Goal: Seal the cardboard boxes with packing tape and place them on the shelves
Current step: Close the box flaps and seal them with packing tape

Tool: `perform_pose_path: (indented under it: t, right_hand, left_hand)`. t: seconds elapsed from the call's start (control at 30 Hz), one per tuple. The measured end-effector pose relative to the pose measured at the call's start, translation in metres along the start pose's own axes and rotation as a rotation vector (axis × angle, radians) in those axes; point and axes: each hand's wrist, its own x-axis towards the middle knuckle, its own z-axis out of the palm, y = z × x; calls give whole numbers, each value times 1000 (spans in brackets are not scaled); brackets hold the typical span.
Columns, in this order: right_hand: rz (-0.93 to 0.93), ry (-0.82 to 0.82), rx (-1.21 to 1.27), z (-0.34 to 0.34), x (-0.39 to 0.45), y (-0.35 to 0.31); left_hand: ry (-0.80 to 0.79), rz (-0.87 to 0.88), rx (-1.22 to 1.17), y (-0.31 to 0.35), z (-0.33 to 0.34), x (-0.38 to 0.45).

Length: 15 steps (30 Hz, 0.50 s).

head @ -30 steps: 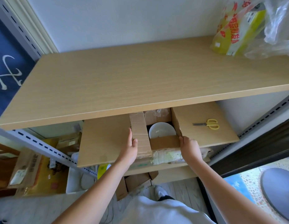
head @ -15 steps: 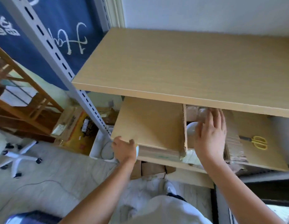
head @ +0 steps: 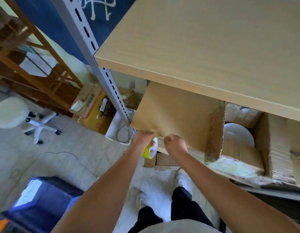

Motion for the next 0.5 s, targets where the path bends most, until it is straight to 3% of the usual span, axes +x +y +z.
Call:
perform_pose_path:
  t: [0.1,0.2,0.4,0.5]
  right_hand:
    - [257,-114,376,14,22,-14]
    - [330,-132,705,17,30,-35]
    - [-67,-25,764,-17,-14,-54]
    - [-294,141,534,-62,-65,-38]
  left_hand:
    - [5,3,109,18,-5,-12]
    - [22,58,152,35,-16,-35]
    - [1,264,20,57,-46,-112]
    - [-93,383,92,83,-44,-160]
